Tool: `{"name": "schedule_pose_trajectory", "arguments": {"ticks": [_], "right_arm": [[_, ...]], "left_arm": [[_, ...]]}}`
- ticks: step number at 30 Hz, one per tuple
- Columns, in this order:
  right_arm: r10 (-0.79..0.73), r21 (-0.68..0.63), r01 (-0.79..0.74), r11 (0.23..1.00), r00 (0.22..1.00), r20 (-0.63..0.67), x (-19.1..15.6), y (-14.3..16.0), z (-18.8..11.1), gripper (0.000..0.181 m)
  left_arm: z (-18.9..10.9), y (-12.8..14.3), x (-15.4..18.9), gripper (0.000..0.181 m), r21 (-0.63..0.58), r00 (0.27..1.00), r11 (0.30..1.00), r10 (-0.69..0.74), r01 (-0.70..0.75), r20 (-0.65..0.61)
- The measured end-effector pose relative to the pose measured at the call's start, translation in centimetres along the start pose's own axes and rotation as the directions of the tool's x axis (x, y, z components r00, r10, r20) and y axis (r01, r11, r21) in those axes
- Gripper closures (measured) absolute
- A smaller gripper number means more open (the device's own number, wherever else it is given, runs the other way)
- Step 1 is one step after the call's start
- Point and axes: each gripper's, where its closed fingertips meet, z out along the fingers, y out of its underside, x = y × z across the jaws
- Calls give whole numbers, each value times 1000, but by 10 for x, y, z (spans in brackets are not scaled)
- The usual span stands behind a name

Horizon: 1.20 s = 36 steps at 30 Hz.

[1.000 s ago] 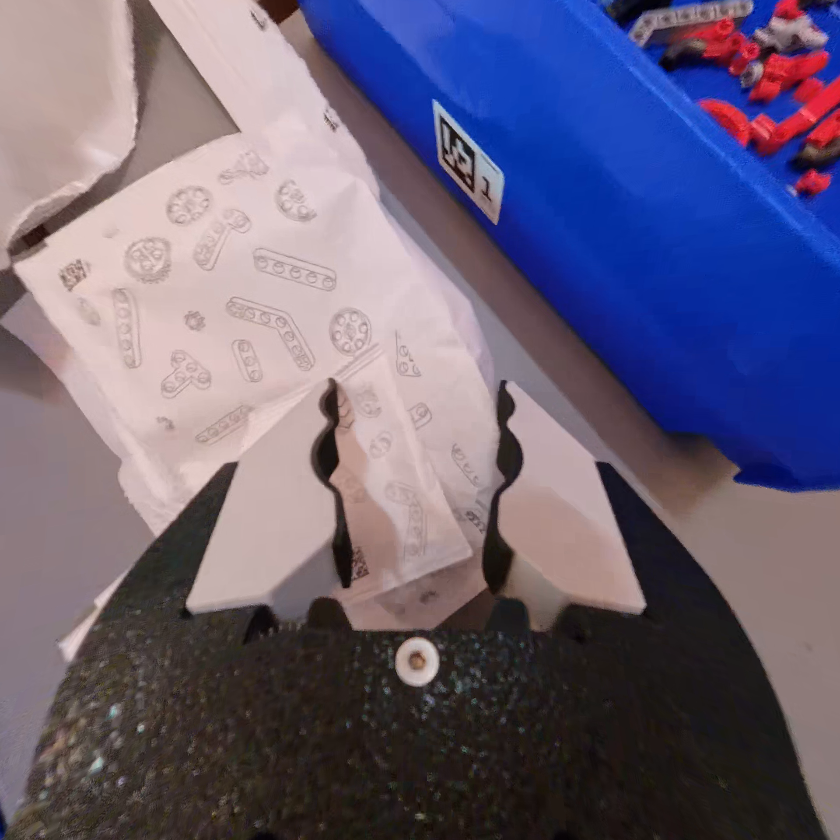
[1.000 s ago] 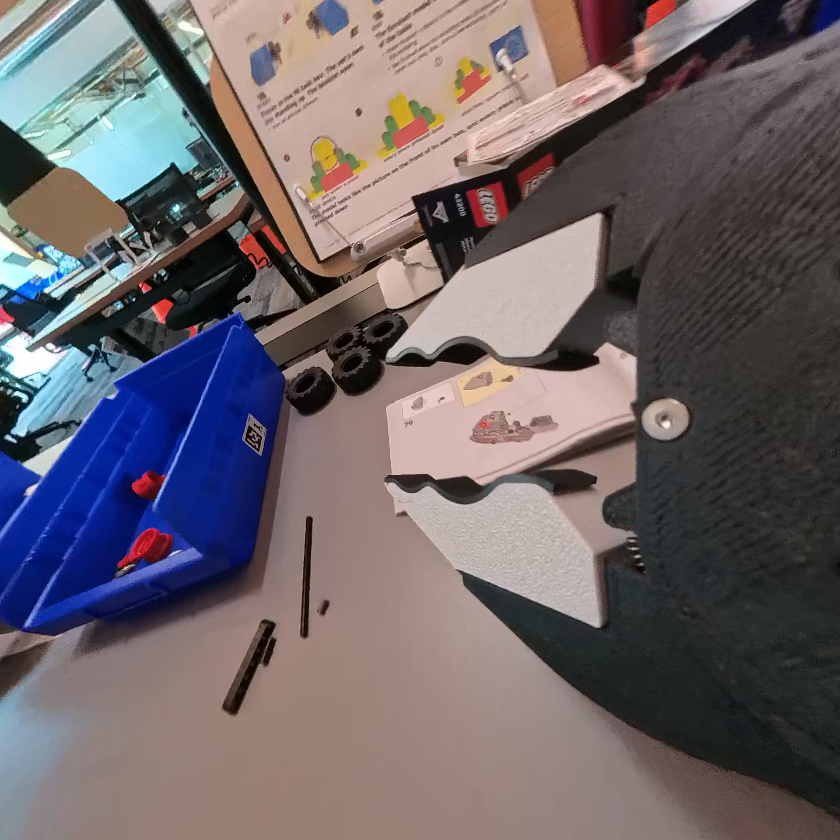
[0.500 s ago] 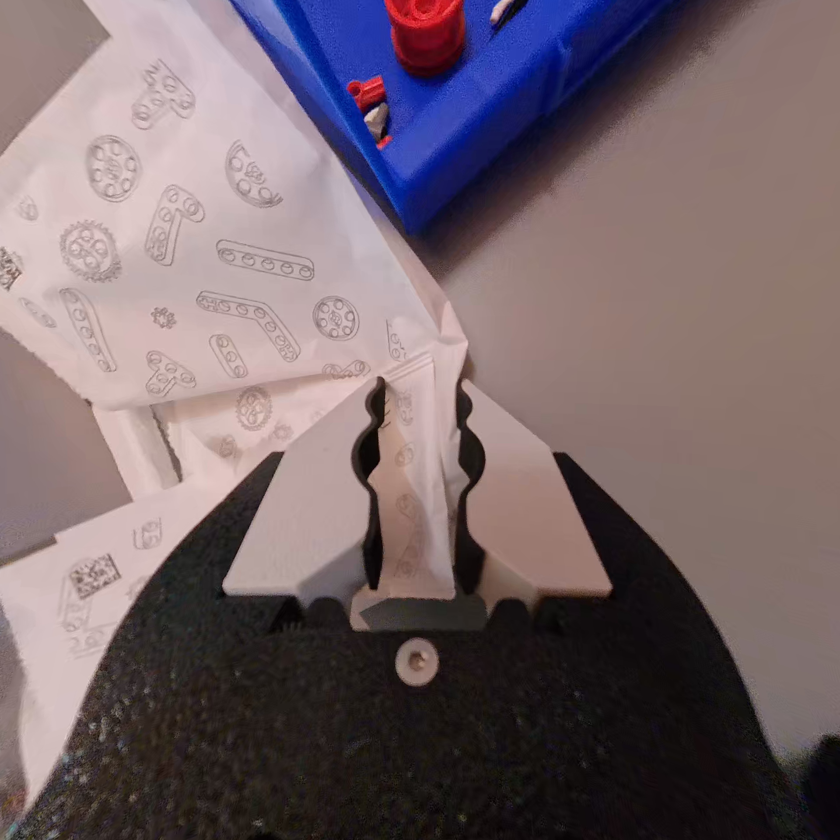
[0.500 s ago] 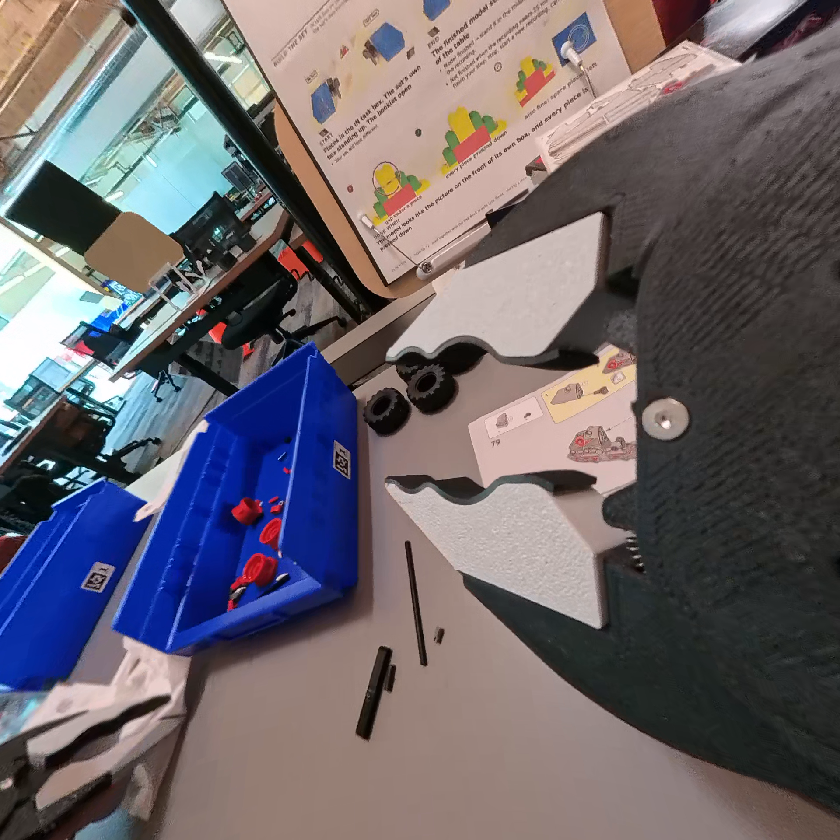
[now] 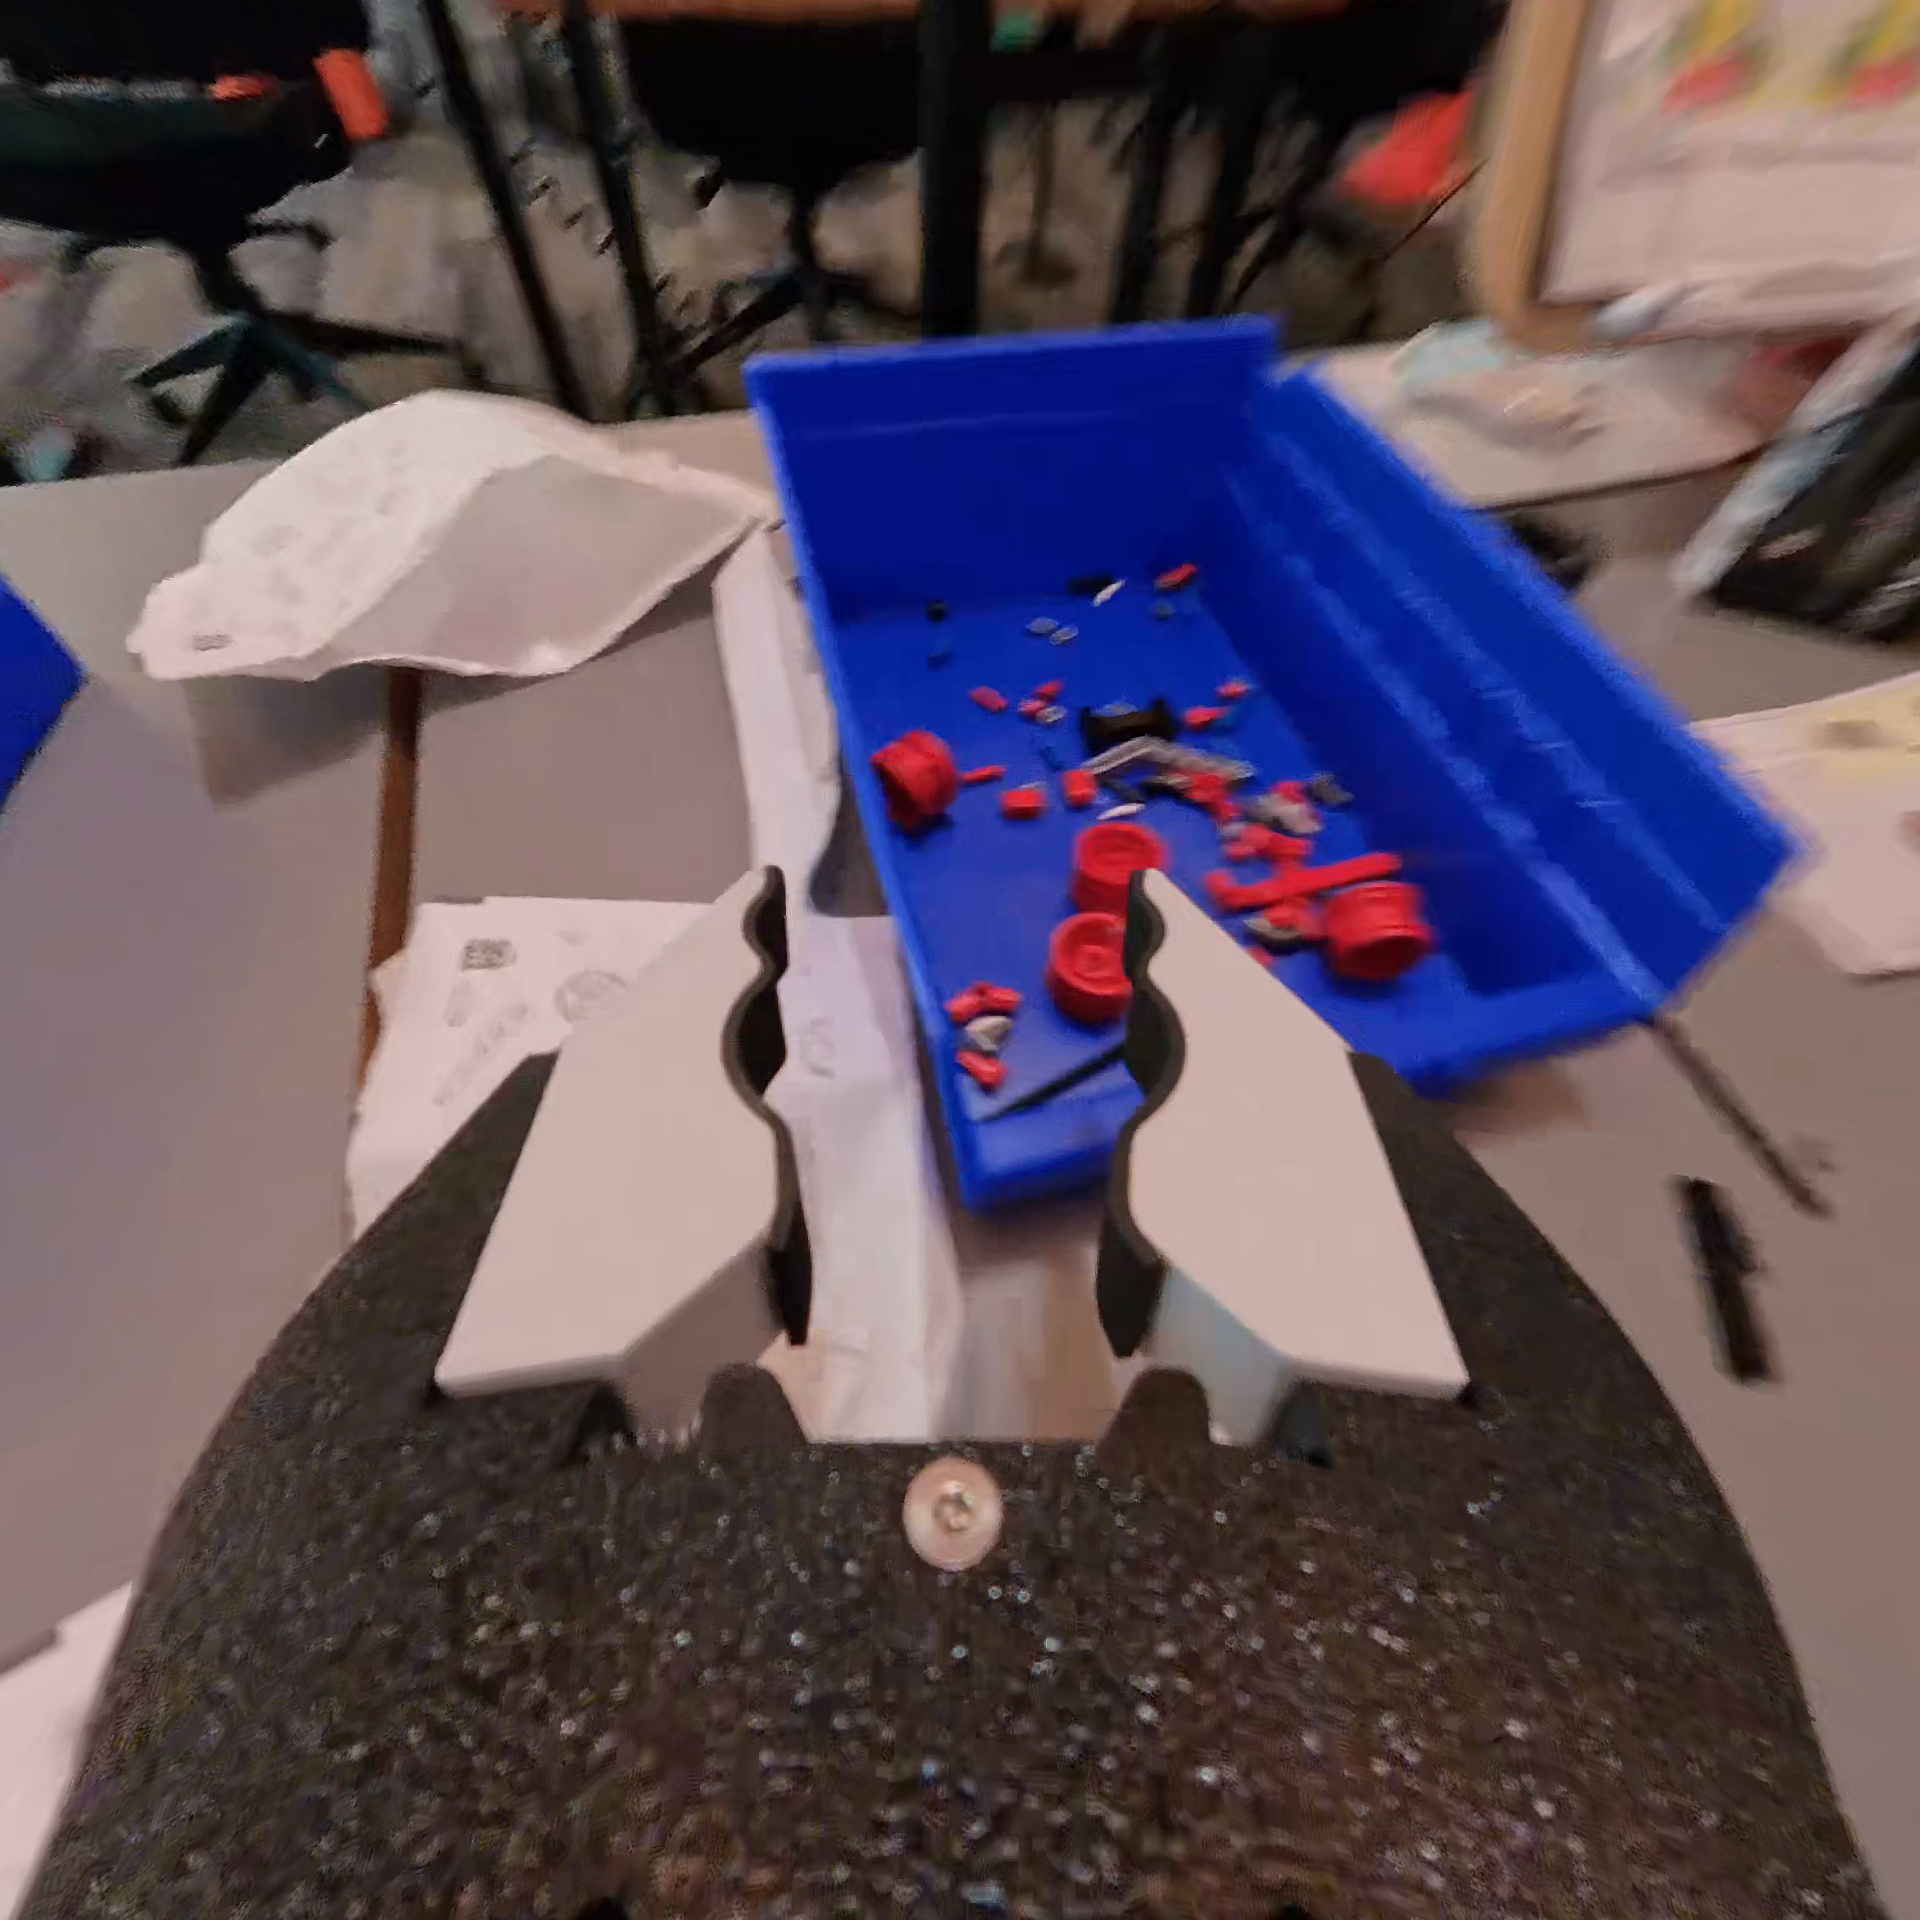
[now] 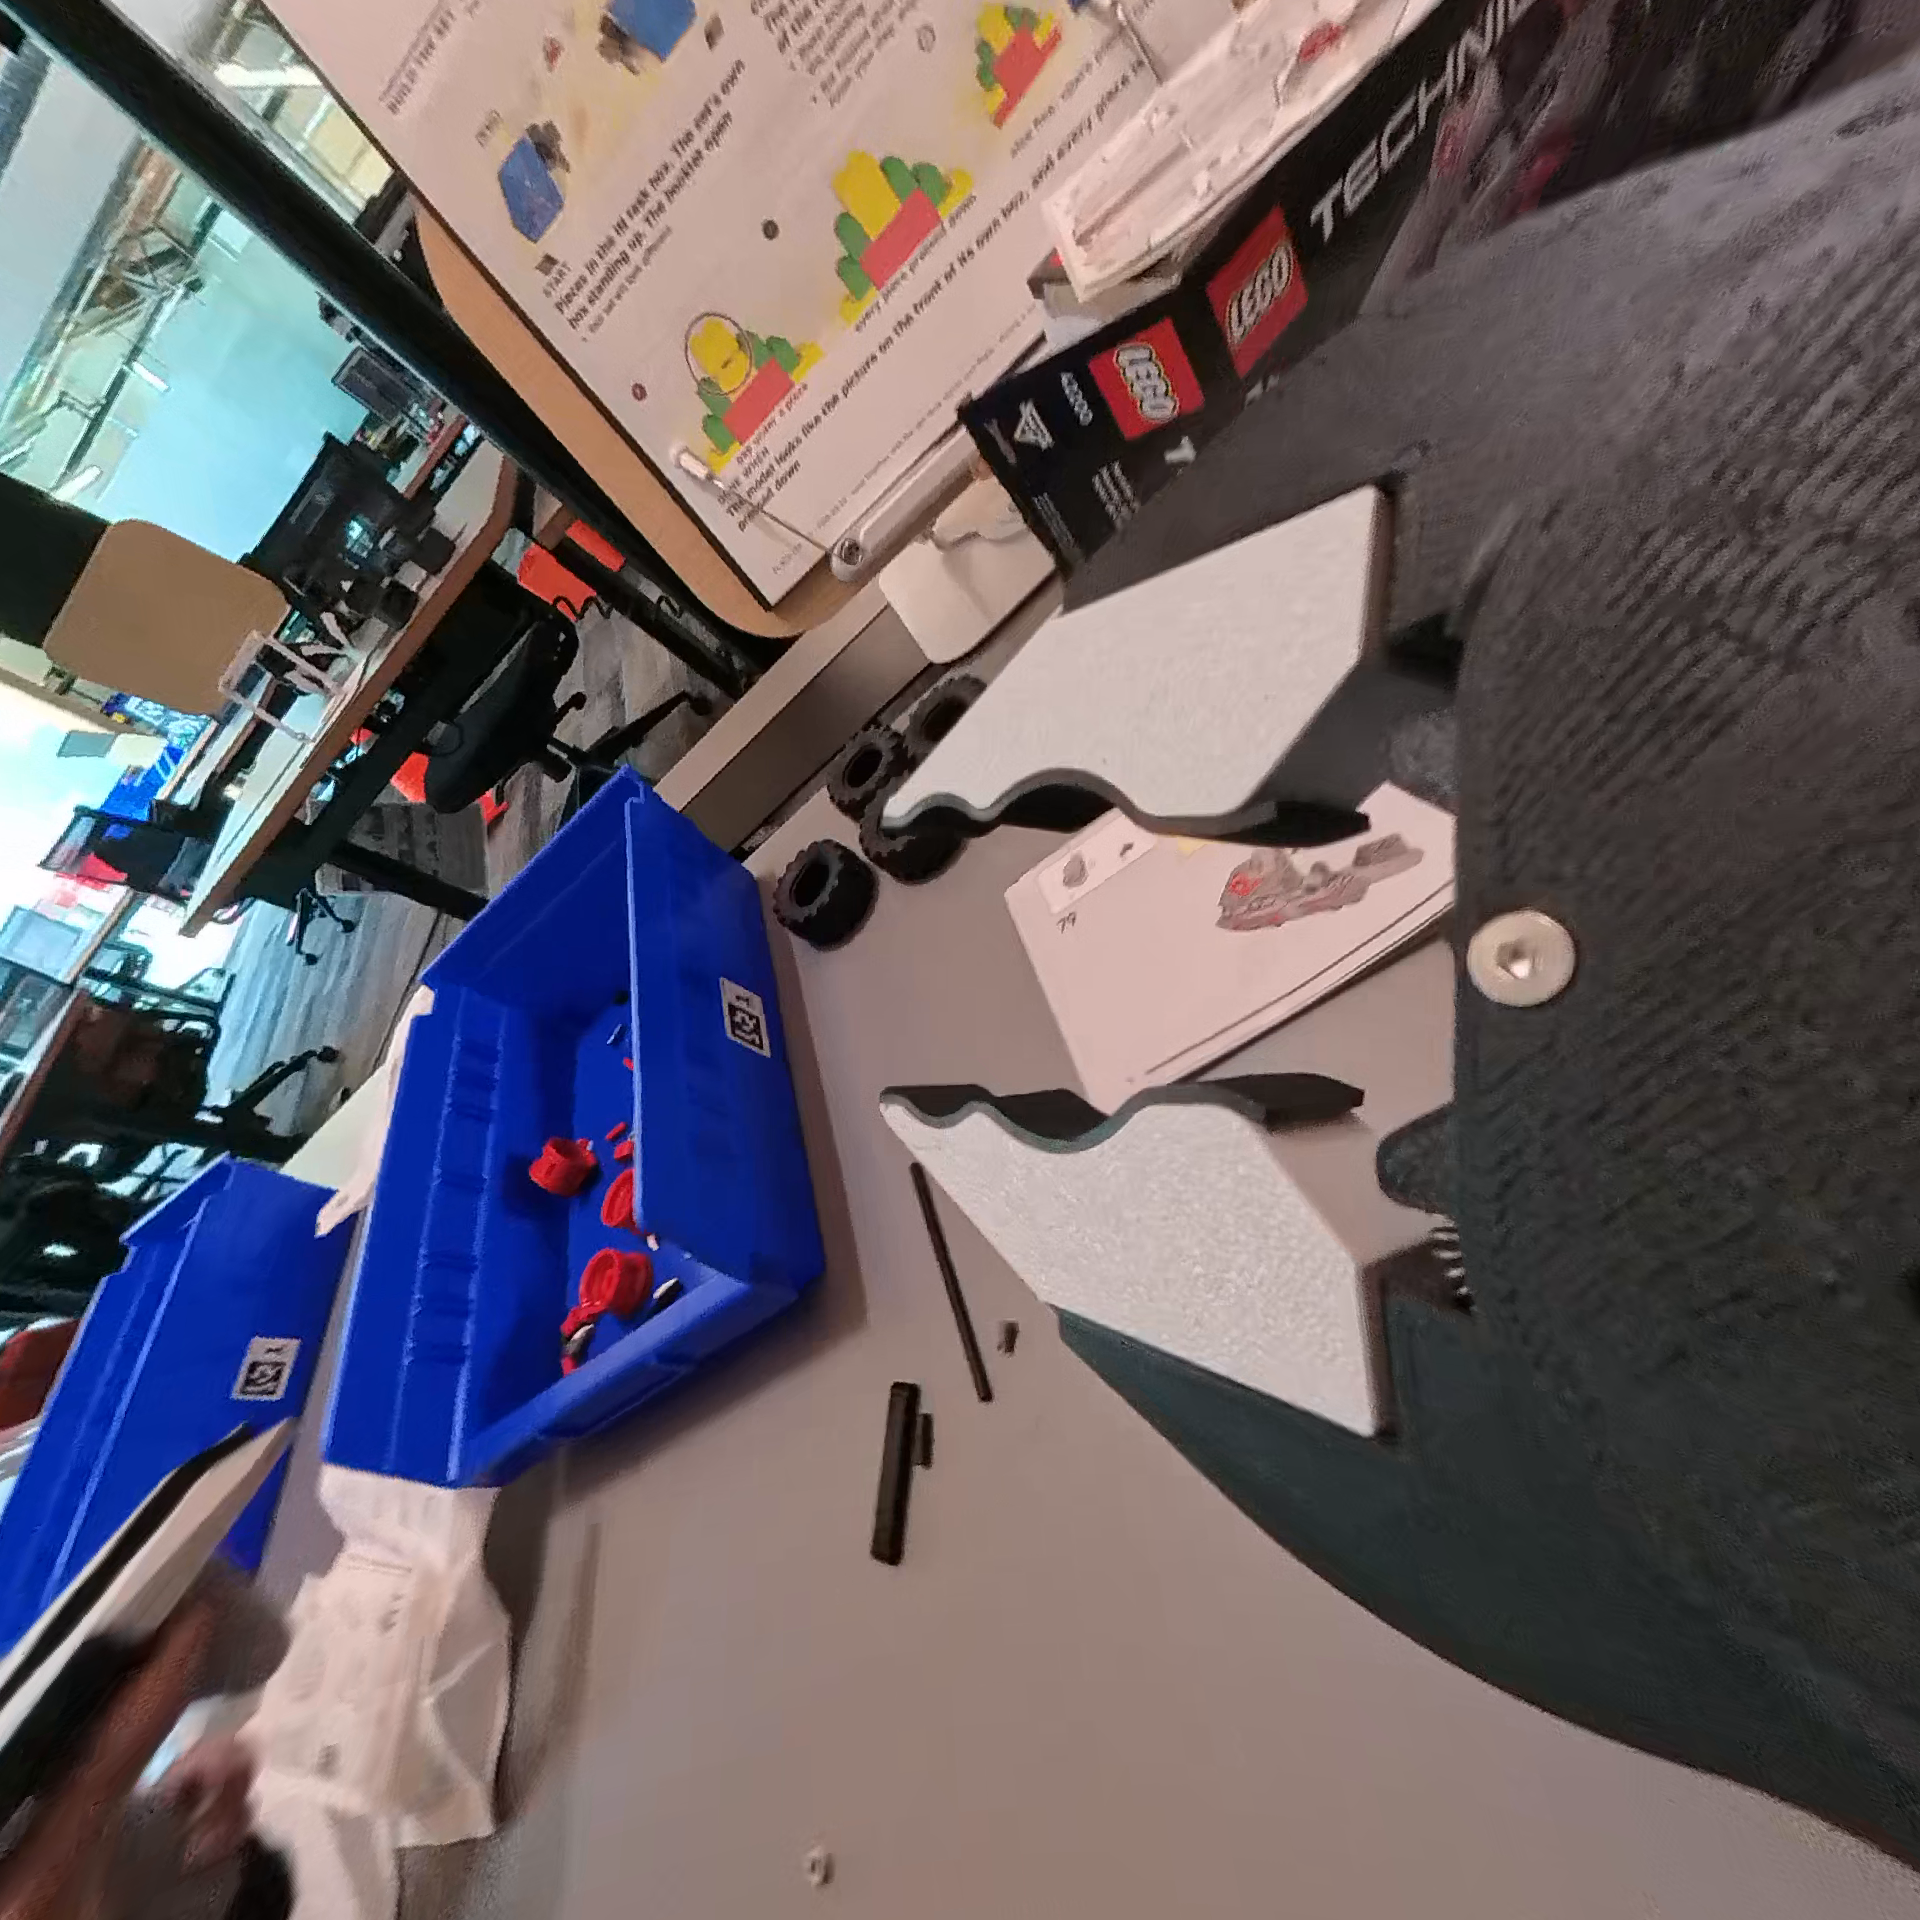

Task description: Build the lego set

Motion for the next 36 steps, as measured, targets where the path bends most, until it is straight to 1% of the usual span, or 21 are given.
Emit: {"name": "schedule_pose_trajectory", "arguments": {"ticks": [1,2,3,4,5,6,7,8,10,12,13,15,17,21,24,27,32,36], "right_arm": [[21,4,-21,1000,1000,12,-1,-1,4,135],[36,5,-37,999,999,20,-2,-2,6,135],[44,4,-45,999,999,30,-3,-2,8,135],[47,1,-47,999,998,44,-5,-1,8,134],[51,-3,-51,999,997,54,-5,1,8,134],[59,-5,-59,998,997,54,-3,4,6,134],[70,-4,-70,998,996,50,-1,8,5,134],[84,-3,-83,997,996,44,2,12,3,134],[111,1,-111,994,993,34,9,20,-1,134],[141,3,-141,990,990,24,18,29,-3,134],[153,3,-153,988,988,20,22,32,-3,134],[164,1,-164,986,986,23,28,38,0,134],[171,3,-171,985,985,30,32,42,4,135],[190,25,-192,981,979,75,30,42,17,135],[197,42,-201,979,977,87,30,40,22,135],[200,42,-205,978,975,91,29,43,22,135],[215,43,-218,975,974,66,33,49,16,135],[218,49,-220,974,975,48,38,52,11,135]], "left_arm": [[16,5,-8,116,-76,999,997,21,-18,37],[31,13,-10,113,-164,999,986,26,-21,27],[45,25,-10,115,-264,1000,964,14,-12,6],[54,36,-9,131,-353,1000,936,13,-17,-14],[61,43,-8,147,-397,999,916,39,-47,-29],[67,44,-15,163,-398,996,915,82,-67,21],[70,41,-18,179,-371,993,926,99,-69,61],[71,37,-14,180,-336,994,939,99,-75,54],[69,27,-7,180,-235,993,969,92,-72,75],[58,17,-2,181,-140,989,988,83,-65,123],[52,9,1,181,-67,987,996,68,-59,146],[36,-9,8,180,87,981,993,64,-81,181],[21,-21,14,180,163,975,981,67,-102,210],[9,-28,14,180,208,956,973,33,-97,292],[3,-32,11,179,264,948,961,-8,-81,319],[0,-34,9,179,290,939,953,-19,-87,343],[-5,-44,7,178,358,939,929,-39,-93,343],[-6,-46,6,178,409,946,912,-120,-15,302]]}}
